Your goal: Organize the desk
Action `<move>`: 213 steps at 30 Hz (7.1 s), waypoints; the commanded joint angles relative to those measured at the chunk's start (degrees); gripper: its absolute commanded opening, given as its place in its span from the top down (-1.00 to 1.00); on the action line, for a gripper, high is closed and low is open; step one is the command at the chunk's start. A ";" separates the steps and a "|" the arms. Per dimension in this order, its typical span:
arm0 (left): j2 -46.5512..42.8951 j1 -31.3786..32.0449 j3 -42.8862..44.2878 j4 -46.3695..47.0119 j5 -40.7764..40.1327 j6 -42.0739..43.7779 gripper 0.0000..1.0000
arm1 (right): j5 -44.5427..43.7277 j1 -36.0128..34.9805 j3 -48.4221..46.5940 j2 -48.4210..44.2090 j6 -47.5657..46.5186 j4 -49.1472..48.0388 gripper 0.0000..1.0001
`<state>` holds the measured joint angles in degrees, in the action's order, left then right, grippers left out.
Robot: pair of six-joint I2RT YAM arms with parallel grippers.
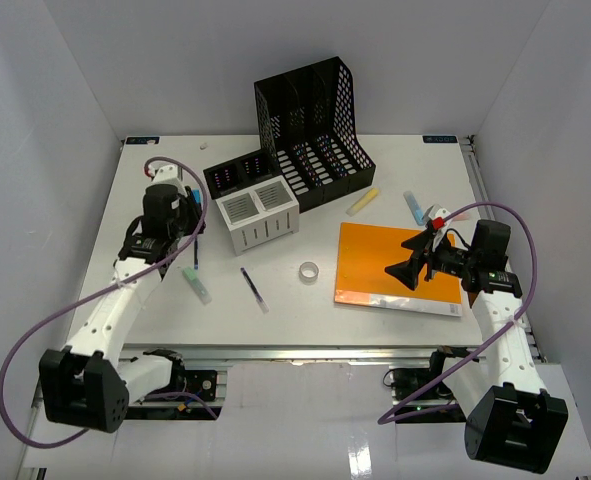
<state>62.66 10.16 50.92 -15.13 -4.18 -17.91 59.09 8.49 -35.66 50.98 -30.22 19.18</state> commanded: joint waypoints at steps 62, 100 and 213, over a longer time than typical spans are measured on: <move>0.66 -2.06 -12.08 20.51 -0.57 -12.36 0.52 | 2.70 1.72 0.68 0.79 -1.25 0.14 -0.80; 32.94 -33.19 3.96 -17.45 -15.39 -38.11 -0.74 | 2.87 2.06 1.12 3.83 -1.77 0.16 -0.80; 21.90 -3.43 -9.97 59.34 39.89 -2.08 1.00 | 7.32 2.04 -0.11 1.68 -2.23 2.18 -0.80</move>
<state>81.53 6.10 36.28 41.47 37.75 -22.34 66.01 10.28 -34.72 53.25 -31.80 21.02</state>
